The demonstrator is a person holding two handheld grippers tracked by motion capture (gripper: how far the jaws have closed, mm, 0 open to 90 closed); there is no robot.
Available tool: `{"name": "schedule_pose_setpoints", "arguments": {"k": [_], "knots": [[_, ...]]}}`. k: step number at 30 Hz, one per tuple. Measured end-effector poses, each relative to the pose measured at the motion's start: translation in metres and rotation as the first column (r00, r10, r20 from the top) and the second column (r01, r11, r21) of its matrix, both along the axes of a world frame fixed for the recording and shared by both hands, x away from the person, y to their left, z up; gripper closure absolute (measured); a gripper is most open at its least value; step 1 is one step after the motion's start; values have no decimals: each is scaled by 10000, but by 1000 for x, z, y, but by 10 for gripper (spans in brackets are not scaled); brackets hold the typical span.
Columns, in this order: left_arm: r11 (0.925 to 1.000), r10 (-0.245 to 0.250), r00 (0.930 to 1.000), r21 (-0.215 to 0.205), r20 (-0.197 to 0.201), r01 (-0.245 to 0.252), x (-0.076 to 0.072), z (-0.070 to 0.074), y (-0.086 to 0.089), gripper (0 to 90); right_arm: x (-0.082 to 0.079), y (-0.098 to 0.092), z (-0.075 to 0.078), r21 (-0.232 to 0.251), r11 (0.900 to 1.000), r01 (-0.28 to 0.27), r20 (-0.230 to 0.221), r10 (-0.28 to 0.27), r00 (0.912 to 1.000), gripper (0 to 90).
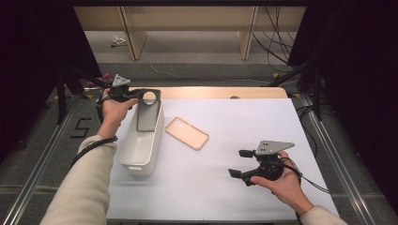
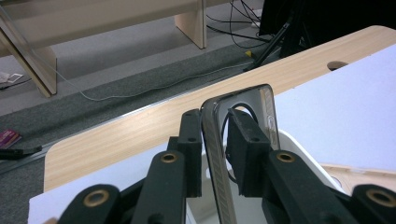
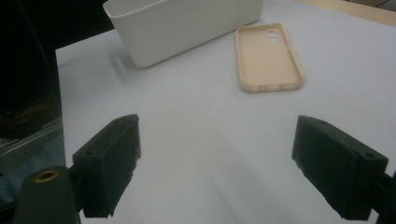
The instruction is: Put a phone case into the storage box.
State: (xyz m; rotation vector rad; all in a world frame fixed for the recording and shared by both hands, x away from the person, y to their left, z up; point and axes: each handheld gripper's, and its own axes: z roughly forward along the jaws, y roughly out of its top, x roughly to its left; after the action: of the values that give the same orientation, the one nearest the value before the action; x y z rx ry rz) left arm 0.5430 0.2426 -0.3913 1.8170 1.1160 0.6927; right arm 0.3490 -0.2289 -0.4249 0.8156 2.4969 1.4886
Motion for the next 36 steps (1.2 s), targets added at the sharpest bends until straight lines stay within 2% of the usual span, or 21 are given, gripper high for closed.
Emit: {"name": "schedule_pose_setpoints", "arguments": {"k": [9, 20, 23, 24, 26, 30, 33, 36], "knots": [[9996, 111, 9999, 262, -4, -111, -1, 2, 0, 743, 0, 0, 0, -35, 10000, -30, 11, 30, 10000, 163], [9996, -49, 10000, 267, -64, 51, -6, 2, -3, 720, 0, 0, 0, -22, 10000, -19, 13, 19, 10000, 163], [9997, -4, 9999, 249, -102, 6, -12, 6, -4, 629, 0, 0, 0, -75, 10000, -22, -6, 22, 10000, 162], [9999, 43, 9999, 126, -104, -42, -14, 7, -4, 595, 0, 0, 0, -99, 9999, -37, 1, 37, 10000, 162], [9994, 123, 9996, -333, -246, -131, -21, 10, -3, 484, 0, 0, 0, -101, 9999, -27, 14, 27, 10000, 163], [9985, 79, 9993, -546, -364, -99, -39, 18, -5, 271, 0, 0, 0, -135, 9999, -8, 17, 8, 10000, 162], [9988, -128, 9992, -467, -370, 110, -57, 21, -8, 168, 1, 1, -1, -155, 9999, -9, 17, 9, 10000, 162], [9987, -358, 9991, -382, -246, 348, -77, 23, -11, 127, 1, 1, -1, -171, 9999, 13, -25, -14, 10000, 162]]}}
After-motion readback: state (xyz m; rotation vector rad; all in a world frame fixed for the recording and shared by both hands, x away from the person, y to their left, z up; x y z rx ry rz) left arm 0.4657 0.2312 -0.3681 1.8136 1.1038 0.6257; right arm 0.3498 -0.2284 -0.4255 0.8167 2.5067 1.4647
